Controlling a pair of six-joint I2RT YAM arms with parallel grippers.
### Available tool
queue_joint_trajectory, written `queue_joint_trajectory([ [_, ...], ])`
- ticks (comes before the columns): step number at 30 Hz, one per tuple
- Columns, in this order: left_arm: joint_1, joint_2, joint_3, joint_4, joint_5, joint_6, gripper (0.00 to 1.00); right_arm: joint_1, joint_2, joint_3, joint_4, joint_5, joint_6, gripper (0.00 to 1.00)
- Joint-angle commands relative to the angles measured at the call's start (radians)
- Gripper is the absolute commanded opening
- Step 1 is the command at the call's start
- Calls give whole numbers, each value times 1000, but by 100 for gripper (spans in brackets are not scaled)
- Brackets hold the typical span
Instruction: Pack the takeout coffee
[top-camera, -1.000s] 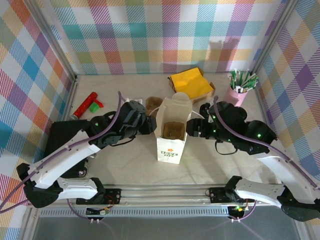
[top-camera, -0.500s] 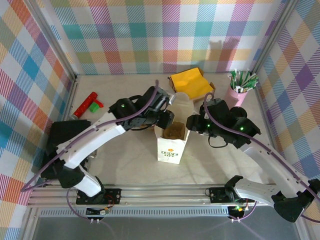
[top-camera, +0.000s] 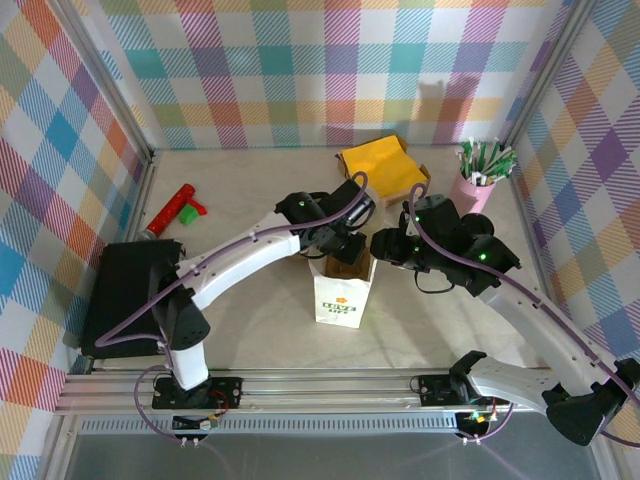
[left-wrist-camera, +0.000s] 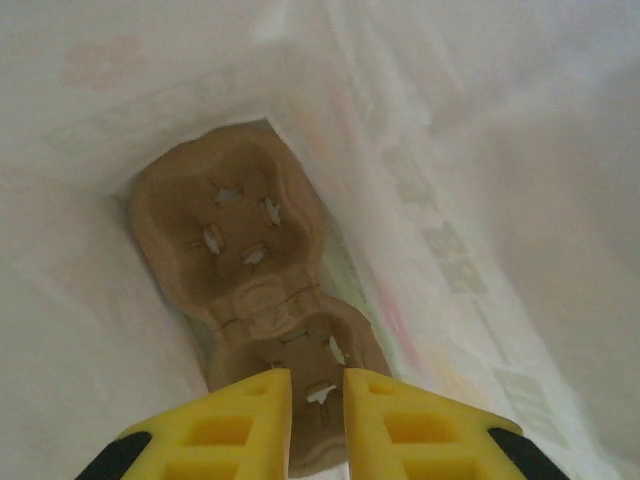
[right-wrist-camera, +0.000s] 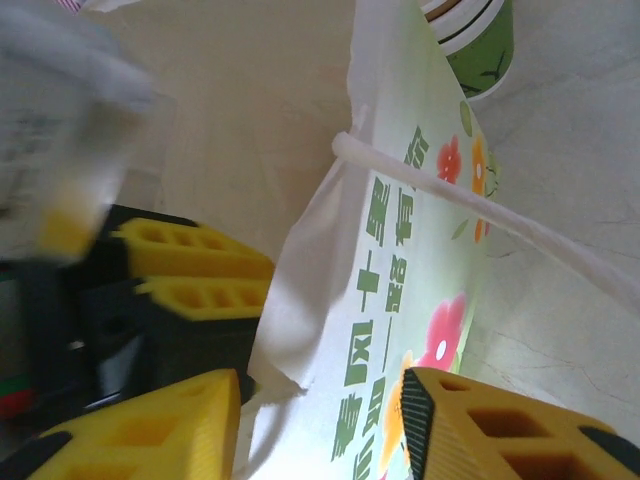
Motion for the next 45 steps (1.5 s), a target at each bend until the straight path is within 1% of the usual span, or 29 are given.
queue_joint_trajectory([
  [1,20,-11,-5,-28,-5,-85,21,-4,1,4,14,0,-3,45],
  [6,25,-3,-46,-5,-17,-192,21,-4,3,-6,19,6,5,41],
  [10,24,19,-68,-5,-22,-266,16,-4,11,-11,28,-1,12,38],
  [13,24,38,-69,-16,-37,-293,14,-4,10,-14,34,-10,16,36],
  [19,17,83,-63,-19,-32,-322,11,-4,7,-28,69,-46,20,32],
  [25,11,114,-51,-28,-45,-346,10,-4,-11,-53,113,-61,30,25],
  [29,10,140,-52,-26,-46,-360,9,-6,-11,-54,115,-65,30,22],
  [32,21,147,-82,-9,-15,-359,10,-4,-16,-55,116,-67,34,18],
  [36,31,108,-161,61,-9,-384,9,-4,-32,-66,125,-66,40,16],
  [41,31,101,-183,63,-3,-396,5,-3,-47,-70,130,-53,45,12],
  [45,31,101,-202,72,-15,-411,2,8,-46,-73,143,-49,50,11],
])
